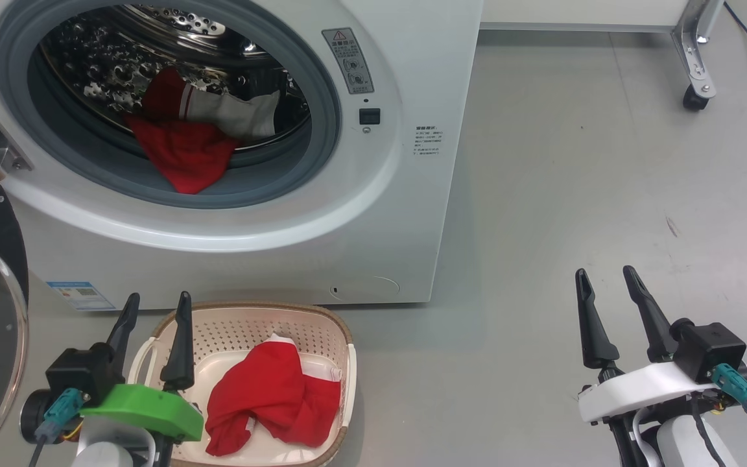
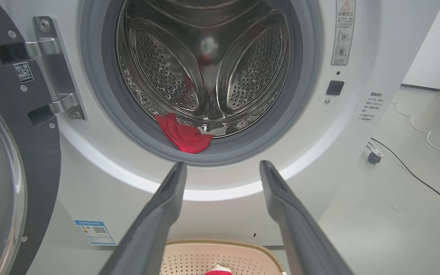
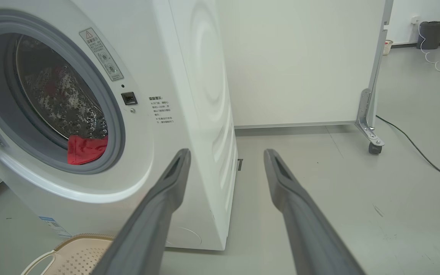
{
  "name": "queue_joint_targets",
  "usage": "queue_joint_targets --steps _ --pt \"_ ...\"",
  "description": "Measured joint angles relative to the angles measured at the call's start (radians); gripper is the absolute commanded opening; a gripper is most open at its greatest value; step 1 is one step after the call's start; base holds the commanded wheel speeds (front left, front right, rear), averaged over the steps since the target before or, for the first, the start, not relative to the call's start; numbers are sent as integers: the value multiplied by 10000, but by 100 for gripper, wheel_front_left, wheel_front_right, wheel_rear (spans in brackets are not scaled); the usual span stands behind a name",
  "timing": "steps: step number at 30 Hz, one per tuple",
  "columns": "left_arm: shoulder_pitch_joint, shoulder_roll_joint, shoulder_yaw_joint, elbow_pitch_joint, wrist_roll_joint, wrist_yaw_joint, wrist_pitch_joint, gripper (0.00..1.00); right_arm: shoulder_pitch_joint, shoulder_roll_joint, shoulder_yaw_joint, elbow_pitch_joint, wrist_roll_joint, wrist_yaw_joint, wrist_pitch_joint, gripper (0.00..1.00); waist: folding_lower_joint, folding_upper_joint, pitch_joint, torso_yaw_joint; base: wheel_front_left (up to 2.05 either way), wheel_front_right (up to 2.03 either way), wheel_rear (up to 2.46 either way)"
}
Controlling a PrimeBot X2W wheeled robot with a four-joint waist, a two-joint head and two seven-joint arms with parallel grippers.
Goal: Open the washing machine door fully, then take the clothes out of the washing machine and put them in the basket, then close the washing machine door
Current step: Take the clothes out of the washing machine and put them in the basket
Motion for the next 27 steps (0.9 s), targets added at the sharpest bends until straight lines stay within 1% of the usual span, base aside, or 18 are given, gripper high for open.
queue_joint_targets --steps 27 --pt "62 -35 81 -127 113 -31 0 100 0 8 54 -73 -2 2 0 100 0 0 189 -81 0 0 0"
